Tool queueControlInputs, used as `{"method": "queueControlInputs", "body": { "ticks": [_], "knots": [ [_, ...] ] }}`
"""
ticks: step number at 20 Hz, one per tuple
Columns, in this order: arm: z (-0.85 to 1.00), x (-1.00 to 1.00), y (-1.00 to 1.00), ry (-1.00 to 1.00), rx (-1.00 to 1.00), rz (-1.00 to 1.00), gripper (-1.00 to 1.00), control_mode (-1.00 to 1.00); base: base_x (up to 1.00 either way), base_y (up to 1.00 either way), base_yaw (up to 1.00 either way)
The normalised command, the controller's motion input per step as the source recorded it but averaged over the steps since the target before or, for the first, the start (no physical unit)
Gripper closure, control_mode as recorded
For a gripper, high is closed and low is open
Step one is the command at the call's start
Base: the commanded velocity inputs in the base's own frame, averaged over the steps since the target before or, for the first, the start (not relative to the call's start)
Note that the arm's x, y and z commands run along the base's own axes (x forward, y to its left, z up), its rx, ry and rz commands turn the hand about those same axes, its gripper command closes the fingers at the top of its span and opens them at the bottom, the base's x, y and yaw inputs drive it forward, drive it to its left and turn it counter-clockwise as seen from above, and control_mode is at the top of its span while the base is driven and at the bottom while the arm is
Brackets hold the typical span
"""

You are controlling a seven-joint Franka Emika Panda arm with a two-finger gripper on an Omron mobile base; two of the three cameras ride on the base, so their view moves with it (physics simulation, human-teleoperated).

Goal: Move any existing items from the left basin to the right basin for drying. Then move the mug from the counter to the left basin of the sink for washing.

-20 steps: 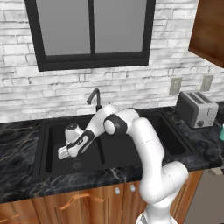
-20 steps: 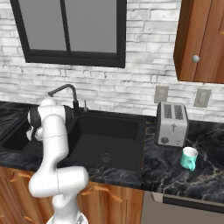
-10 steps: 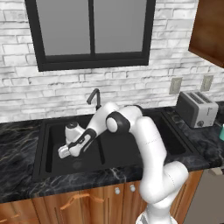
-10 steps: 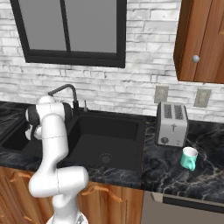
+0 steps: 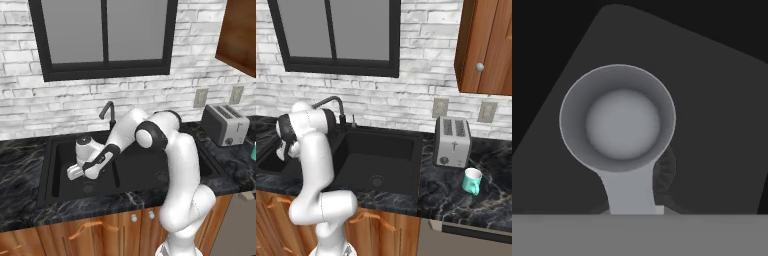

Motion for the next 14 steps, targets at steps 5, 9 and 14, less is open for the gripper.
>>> {"method": "queueControlInputs", "body": {
  "ticks": [5, 9, 14],
  "knots": [
    [0.99, -0.35, -0.09, 0.0, 0.0, 0.0, 1.0, -1.0, 0.0, 0.0, 0.0],
    [0.99, -0.14, -0.13, 0.0, 0.0, 0.0, 1.0, -1.0, 0.0, 0.0, 0.0],
    [0.81, -0.3, -0.37, 0.0, 0.0, 0.0, 1.0, -1.0, 0.0, 0.0, 0.0]
  ]
}}
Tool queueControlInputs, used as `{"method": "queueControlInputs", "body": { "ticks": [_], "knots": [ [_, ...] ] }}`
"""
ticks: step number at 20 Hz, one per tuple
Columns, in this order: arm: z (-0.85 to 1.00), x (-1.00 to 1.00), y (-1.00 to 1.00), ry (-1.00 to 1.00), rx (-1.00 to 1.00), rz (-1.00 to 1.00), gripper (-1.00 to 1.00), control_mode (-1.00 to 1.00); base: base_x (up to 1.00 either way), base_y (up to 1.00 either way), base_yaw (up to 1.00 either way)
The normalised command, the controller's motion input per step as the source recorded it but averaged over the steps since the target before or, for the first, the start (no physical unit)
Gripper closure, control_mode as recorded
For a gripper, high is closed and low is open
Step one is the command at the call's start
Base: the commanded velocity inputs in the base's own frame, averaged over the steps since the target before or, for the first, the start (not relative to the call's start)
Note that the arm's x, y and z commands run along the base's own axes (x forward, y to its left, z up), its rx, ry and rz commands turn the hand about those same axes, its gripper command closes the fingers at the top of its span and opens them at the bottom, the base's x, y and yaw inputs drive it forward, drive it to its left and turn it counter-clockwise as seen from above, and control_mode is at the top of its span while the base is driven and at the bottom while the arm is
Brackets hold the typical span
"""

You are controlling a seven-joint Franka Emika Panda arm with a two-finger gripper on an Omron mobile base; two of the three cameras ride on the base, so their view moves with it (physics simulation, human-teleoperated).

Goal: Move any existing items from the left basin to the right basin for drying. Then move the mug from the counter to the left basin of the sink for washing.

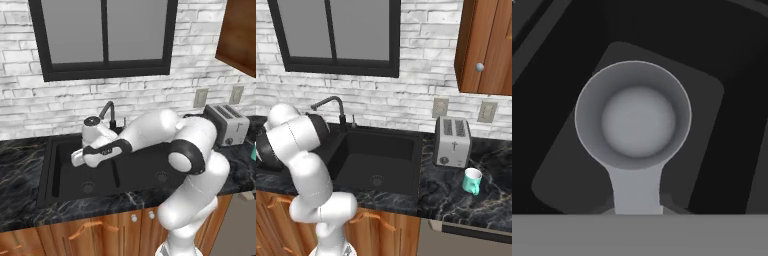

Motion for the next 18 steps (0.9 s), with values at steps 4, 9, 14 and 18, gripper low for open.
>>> {"method": "queueControlInputs", "body": {
  "ticks": [4, 9, 14, 18],
  "knots": [
    [0.44, -0.48, -0.69, 0.0, -0.01, 0.0, 1.0, -1.0, 0.0, 0.0, 0.0],
    [0.24, -0.47, -0.9, 0.0, 0.0, 0.0, 1.0, -1.0, 0.0, 0.0, 0.0],
    [0.12, -0.37, -1.0, 0.0, 0.0, 0.0, 1.0, -1.0, 0.0, 0.0, 0.0],
    [0.17, -0.17, -1.0, 0.0, 0.0, 0.0, 1.0, -1.0, 0.0, 0.0, 0.0]
  ]
}}
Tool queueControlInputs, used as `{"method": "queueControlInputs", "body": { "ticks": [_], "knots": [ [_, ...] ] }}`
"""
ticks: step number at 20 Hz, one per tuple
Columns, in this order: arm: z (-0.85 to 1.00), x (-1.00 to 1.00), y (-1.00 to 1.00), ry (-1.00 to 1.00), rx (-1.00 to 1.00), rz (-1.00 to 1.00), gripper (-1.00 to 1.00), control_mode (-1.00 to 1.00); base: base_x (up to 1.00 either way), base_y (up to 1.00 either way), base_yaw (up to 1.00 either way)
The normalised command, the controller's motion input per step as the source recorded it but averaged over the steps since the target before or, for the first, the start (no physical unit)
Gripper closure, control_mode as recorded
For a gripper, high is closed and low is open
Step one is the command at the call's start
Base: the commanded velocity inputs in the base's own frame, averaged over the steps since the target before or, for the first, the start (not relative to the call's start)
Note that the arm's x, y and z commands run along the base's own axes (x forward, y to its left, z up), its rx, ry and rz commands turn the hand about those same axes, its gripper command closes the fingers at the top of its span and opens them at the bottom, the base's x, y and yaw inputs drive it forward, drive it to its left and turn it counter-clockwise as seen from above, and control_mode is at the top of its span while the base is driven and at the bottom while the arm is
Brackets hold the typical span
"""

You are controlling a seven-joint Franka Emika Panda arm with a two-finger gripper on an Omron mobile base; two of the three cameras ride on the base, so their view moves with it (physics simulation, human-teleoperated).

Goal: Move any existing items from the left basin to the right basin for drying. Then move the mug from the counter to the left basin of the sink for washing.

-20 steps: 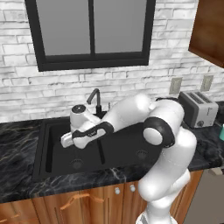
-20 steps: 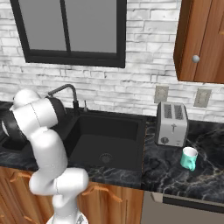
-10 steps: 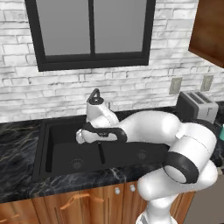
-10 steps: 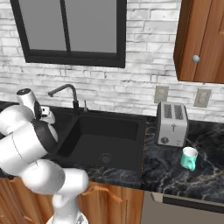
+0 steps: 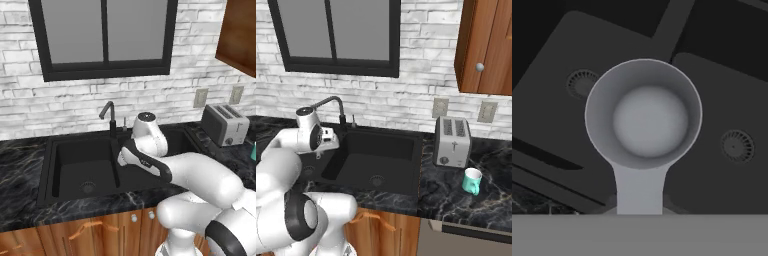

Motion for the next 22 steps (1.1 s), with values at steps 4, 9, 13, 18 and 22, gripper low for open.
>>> {"method": "queueControlInputs", "body": {
  "ticks": [4, 9, 13, 18, 22],
  "knots": [
    [0.06, -0.02, -1.0, 0.0, 0.0, 0.0, 1.0, -1.0, 0.0, 0.0, 0.0],
    [0.0, 0.06, -0.99, 0.0, 0.0, 0.0, 1.0, -1.0, 0.0, 0.0, 0.0],
    [-0.09, 0.37, -0.77, 0.06, 0.0, 0.03, 1.0, -1.0, 0.0, 0.0, 0.0],
    [-0.34, 0.58, -0.3, 0.11, -0.01, 0.13, 1.0, -1.0, 0.0, 0.0, 0.0],
    [-0.35, 0.52, -0.14, 0.05, -0.01, 0.22, 1.0, -1.0, 0.0, 0.0, 0.0]
  ]
}}
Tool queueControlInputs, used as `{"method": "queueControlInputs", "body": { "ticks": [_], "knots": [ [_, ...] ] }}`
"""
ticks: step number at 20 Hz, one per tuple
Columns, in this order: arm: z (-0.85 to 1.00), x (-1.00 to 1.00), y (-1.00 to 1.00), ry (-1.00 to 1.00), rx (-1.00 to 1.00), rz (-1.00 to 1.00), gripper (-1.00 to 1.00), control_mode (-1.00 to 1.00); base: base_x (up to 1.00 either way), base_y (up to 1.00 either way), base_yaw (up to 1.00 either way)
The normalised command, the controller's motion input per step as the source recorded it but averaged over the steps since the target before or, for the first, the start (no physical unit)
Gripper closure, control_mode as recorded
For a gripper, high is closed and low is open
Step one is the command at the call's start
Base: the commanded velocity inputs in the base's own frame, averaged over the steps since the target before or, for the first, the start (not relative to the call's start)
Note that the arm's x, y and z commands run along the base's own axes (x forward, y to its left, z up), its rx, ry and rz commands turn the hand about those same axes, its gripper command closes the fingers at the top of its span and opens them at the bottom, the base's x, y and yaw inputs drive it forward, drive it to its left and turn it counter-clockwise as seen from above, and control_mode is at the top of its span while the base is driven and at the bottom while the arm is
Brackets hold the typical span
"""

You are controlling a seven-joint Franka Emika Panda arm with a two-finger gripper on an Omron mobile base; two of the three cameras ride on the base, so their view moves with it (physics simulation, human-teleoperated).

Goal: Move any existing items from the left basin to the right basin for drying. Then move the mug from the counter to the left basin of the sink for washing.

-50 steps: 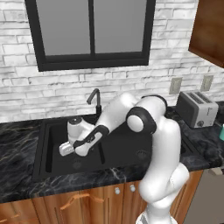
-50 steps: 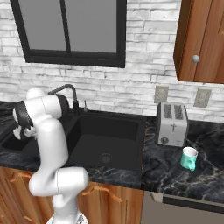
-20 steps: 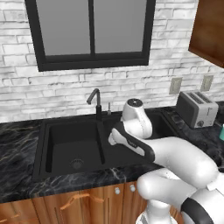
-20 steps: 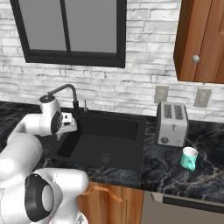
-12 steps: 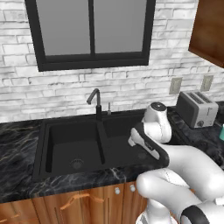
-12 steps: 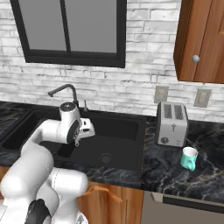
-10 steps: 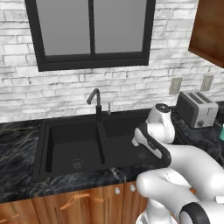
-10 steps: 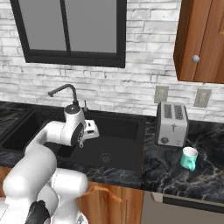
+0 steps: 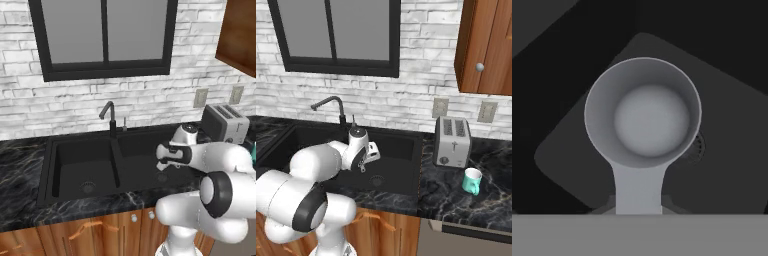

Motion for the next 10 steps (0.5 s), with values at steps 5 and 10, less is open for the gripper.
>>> {"method": "queueControlInputs", "body": {
  "ticks": [5, 10],
  "knots": [
    [-0.33, 0.39, -0.02, 0.01, -0.02, 0.24, 1.0, -1.0, 0.0, 0.0, 0.0],
    [-0.35, 0.23, 0.0, 0.0, -0.09, 0.21, 1.0, -1.0, 0.0, 0.0, 0.0]
  ]
}}
